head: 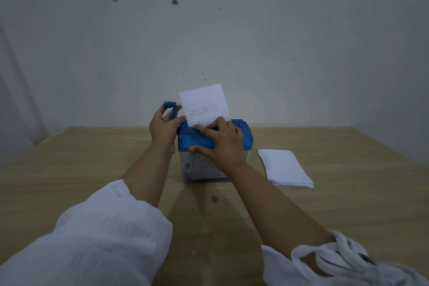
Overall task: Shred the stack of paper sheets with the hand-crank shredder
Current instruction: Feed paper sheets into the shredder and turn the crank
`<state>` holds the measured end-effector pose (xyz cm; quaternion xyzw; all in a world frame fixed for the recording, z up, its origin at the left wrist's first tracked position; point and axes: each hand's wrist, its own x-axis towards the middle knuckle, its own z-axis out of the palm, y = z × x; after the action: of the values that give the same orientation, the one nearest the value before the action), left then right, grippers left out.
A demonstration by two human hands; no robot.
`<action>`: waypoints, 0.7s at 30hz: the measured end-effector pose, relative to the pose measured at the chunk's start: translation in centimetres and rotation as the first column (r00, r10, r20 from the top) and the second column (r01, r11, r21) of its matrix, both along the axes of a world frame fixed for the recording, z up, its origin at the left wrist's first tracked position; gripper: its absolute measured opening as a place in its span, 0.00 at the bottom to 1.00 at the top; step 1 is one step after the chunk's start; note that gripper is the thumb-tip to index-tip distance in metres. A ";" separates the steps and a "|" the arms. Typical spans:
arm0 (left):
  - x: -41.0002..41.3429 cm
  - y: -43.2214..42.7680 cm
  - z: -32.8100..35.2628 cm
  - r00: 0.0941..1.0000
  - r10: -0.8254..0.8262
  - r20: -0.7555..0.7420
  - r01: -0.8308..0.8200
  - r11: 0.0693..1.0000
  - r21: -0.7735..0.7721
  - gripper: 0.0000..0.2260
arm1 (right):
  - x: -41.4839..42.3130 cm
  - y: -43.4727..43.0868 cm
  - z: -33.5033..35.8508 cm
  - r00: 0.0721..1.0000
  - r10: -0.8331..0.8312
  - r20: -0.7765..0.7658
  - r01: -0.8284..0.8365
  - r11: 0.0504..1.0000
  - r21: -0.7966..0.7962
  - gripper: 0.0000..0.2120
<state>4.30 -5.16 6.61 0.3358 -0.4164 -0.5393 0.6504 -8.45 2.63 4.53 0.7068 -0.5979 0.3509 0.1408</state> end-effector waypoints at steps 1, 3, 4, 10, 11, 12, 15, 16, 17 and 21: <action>0.5 -0.2 0.1 0.997 0.006 0.081 -0.005 1.000 -0.007 0.17 | 0.0 0.0 0.0 1.000 0.003 -0.004 -0.003 1.000 0.005 0.27; 1.6 -0.8 1.0 0.937 0.085 0.339 -0.066 0.996 -0.068 0.20 | 0.1 0.1 0.0 1.000 0.012 -0.009 -0.012 1.000 -0.009 0.27; 2.1 -1.1 1.9 0.866 0.150 0.478 -0.099 0.986 -0.131 0.20 | 0.2 0.2 0.0 1.000 0.017 -0.014 -0.017 1.000 -0.005 0.26; 3.2 -1.7 6.4 -0.052 0.337 0.940 0.068 0.940 -0.334 0.17 | 0.7 0.7 -0.3 0.999 0.011 -0.047 -0.009 0.999 0.054 0.28; 3.0 -1.8 6.5 -0.119 0.303 0.945 0.089 0.952 -0.294 0.16 | 0.8 0.7 -0.2 0.998 -0.003 -0.062 0.006 0.998 0.056 0.29; 2.7 -1.7 6.4 -0.163 0.293 0.942 0.106 0.955 -0.278 0.15 | 1.0 0.6 -0.1 0.997 -0.021 -0.072 0.026 0.997 0.066 0.30; 2.4 -1.8 5.7 -0.149 0.300 0.942 0.076 0.953 -0.292 0.14 | 1.4 0.2 0.2 0.996 -0.075 -0.045 0.077 0.996 0.054 0.27; 2.4 -1.8 5.3 -0.141 0.310 0.940 0.068 0.951 -0.303 0.14 | 1.5 0.1 0.4 0.997 -0.076 -0.027 0.077 0.996 0.043 0.27; 2.5 -1.9 5.0 -0.121 0.318 0.940 0.065 0.948 -0.312 0.14 | 1.6 0.1 0.5 0.998 -0.069 -0.013 0.069 0.997 0.040 0.26; 2.5 -1.5 4.9 -0.113 0.367 0.923 0.083 0.929 -0.360 0.12 | 1.5 0.1 0.9 0.998 -0.066 -0.020 0.067 0.993 0.094 0.26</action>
<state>6.76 -6.68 11.47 0.5619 -0.7954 0.0332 0.2247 -6.94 2.70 5.39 0.6954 -0.6359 0.3111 0.1237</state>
